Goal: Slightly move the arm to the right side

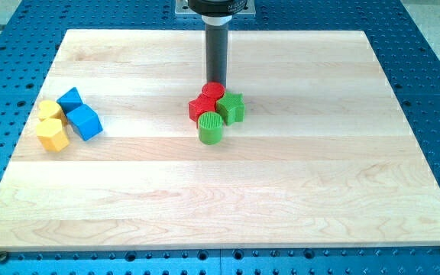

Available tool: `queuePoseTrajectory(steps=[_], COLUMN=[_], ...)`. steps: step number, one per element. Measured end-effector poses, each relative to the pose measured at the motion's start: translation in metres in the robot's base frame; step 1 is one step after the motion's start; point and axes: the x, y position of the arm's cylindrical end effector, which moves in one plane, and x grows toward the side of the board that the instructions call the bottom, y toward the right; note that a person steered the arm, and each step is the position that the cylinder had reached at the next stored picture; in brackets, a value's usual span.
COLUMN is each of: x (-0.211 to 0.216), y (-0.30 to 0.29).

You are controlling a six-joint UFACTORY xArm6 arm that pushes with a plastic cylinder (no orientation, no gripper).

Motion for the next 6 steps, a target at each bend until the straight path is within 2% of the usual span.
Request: queuePoseTrajectory(steps=[6], x=[0.0], y=[0.015])
